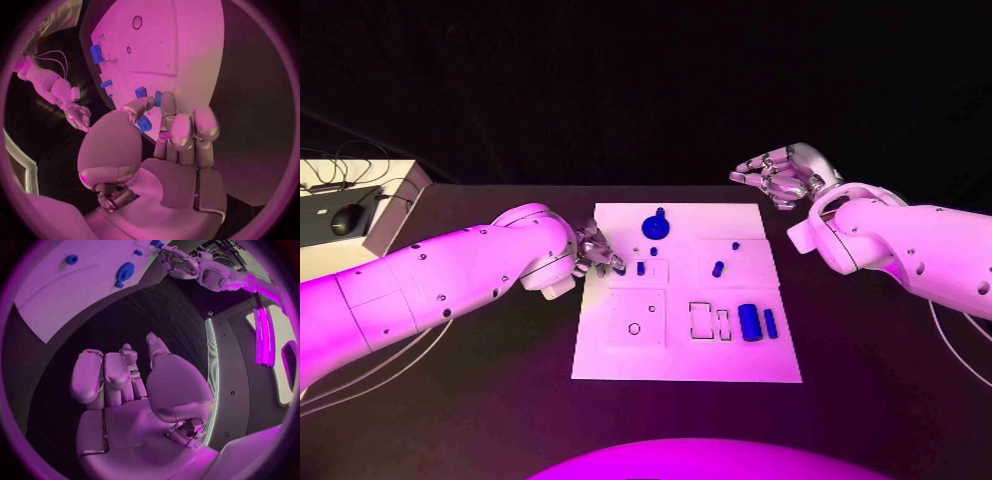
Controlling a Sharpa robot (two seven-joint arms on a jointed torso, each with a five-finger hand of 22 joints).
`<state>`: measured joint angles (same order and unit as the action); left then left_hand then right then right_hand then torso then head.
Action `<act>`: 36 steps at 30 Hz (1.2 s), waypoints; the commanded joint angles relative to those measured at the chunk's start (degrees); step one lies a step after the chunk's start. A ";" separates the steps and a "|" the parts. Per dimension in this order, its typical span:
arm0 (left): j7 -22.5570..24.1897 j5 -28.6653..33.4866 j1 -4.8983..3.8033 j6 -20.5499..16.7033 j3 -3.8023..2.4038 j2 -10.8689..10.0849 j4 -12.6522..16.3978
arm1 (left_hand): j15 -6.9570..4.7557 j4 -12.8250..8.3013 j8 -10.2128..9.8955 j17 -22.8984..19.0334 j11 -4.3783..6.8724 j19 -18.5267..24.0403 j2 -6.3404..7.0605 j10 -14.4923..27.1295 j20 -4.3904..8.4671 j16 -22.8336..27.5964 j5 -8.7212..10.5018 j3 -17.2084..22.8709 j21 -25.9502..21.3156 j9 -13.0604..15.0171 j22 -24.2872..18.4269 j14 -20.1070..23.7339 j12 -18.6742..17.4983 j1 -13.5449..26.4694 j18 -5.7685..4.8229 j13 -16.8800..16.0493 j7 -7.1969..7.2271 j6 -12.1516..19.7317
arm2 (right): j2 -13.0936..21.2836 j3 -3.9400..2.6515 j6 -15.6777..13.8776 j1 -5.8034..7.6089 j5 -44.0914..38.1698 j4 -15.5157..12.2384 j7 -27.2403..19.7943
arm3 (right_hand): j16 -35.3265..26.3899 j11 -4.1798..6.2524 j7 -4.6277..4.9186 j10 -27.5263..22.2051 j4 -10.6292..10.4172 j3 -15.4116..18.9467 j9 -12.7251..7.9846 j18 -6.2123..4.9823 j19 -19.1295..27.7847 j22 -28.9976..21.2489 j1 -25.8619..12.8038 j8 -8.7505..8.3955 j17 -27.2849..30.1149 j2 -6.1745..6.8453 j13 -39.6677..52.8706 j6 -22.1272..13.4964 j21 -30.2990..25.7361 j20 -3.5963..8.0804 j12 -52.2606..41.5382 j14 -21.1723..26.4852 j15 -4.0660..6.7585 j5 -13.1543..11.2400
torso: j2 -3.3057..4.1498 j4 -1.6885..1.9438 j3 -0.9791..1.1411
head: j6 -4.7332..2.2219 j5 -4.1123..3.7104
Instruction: Assemble the parts on the task board
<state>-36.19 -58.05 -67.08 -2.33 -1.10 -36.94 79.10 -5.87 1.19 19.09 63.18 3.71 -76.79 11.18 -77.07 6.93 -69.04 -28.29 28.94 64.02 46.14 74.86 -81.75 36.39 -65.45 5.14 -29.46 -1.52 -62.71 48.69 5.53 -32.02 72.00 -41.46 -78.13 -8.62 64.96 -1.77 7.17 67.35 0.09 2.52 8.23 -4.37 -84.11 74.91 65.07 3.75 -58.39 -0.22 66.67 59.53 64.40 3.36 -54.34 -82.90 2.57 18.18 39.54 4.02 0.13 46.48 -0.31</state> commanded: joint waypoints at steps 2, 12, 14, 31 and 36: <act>0.04 -0.18 0.22 2.49 0.17 0.34 0.37 | -0.46 -5.72 -0.53 -0.14 0.34 -0.34 -0.27 -0.86 0.10 -0.24 -0.44 5.14 0.27 -0.31 0.08 -0.12 -0.41 -0.82 -1.04 0.05 0.92 -1.38 | 0.03 -0.03 0.11 0.01 -0.39 -0.12 -0.42 | -0.04 0.12 0.48 -0.40 0.37 0.04 -0.05 -0.22 -2.09 8.96 0.09 0.11 -0.08 -0.63 -0.08 -0.01 -0.16 0.03 -0.23 0.27 0.10 0.31 | -0.02 0.00 -0.02 | -0.03 0.00; -0.10 -0.70 0.16 1.53 0.16 0.62 0.04 | -0.55 -5.08 -0.82 -0.07 0.55 -0.48 -0.44 -1.35 0.16 -0.61 -0.23 3.00 0.41 -0.37 0.16 -0.17 -0.41 -0.89 -1.21 -0.16 1.50 -2.13 | 0.06 -0.03 0.02 0.01 -0.39 -0.19 -0.47 | -0.04 0.12 0.48 -0.40 0.37 0.04 -0.05 -0.22 -2.09 8.96 0.09 0.11 -0.08 -0.63 -0.08 -0.01 -0.16 0.03 -0.23 0.27 0.10 0.31 | 0.00 0.06 -0.05 | -0.06 0.02; -0.11 -0.76 0.15 1.36 0.16 0.70 -0.07 | -0.56 -4.92 -0.77 -0.01 0.62 -0.53 -0.52 -1.51 0.16 -0.71 -0.18 2.43 0.46 -0.34 0.19 -0.19 -0.36 -0.87 -1.24 -0.20 1.69 -2.37 | 0.06 -0.03 0.02 0.01 -0.39 -0.18 -0.48 | -0.04 0.12 0.48 -0.40 0.37 0.04 -0.05 -0.22 -2.09 8.96 0.09 0.11 -0.08 -0.63 -0.08 -0.01 -0.16 0.03 -0.23 0.27 0.10 0.31 | -0.02 0.01 -0.05 | -0.07 0.02; 0.00 -0.73 0.10 0.98 0.14 1.13 -0.68 | -0.69 -3.11 -0.68 0.20 0.79 -0.73 -0.97 -1.88 0.32 -1.39 -0.06 -0.56 0.80 0.35 0.42 -0.22 -0.23 -0.80 -1.55 -0.38 2.40 -3.10 | 0.01 -0.04 0.00 0.02 -0.39 -0.17 -0.47 | -0.04 0.12 0.48 -0.40 0.37 0.04 -0.05 -0.22 -2.09 8.96 0.09 0.11 -0.08 -0.63 -0.08 -0.01 -0.16 0.03 -0.23 0.27 0.10 0.31 | 0.02 0.02 -0.02 | -0.08 -0.17; 0.01 -0.65 0.09 1.35 0.14 1.14 -0.70 | -0.67 -2.83 -0.74 0.22 0.83 -0.73 -0.79 -1.89 0.29 -1.49 -0.08 -1.14 0.83 0.39 0.45 -0.22 -0.16 -0.77 -1.59 -0.41 2.55 -3.26 | 0.03 -0.04 -0.03 0.02 -0.39 -0.16 -0.47 | -0.04 0.12 0.48 -0.40 0.37 0.04 -0.05 -0.22 -2.09 8.96 0.09 0.11 -0.08 -0.63 -0.08 -0.01 -0.16 0.03 -0.23 0.27 0.10 0.31 | -0.01 0.02 -0.04 | 0.07 -0.24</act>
<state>-36.35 -58.94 -67.24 -2.27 -1.14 -36.10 78.27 -6.34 -0.64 18.26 63.35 4.00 -77.10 11.24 -78.40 7.26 -70.16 -28.56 27.12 64.53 46.48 74.94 -81.68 36.12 -65.51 4.31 -29.83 -1.18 -63.83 48.71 5.53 -32.04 72.01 -41.47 -78.22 -8.63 64.96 -1.77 7.16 67.35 0.09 2.52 8.22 -4.37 -84.11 74.93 65.07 3.76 -58.39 -0.22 66.67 59.53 64.40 3.36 -54.34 -82.90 2.57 18.18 39.53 4.03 0.11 46.45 -0.52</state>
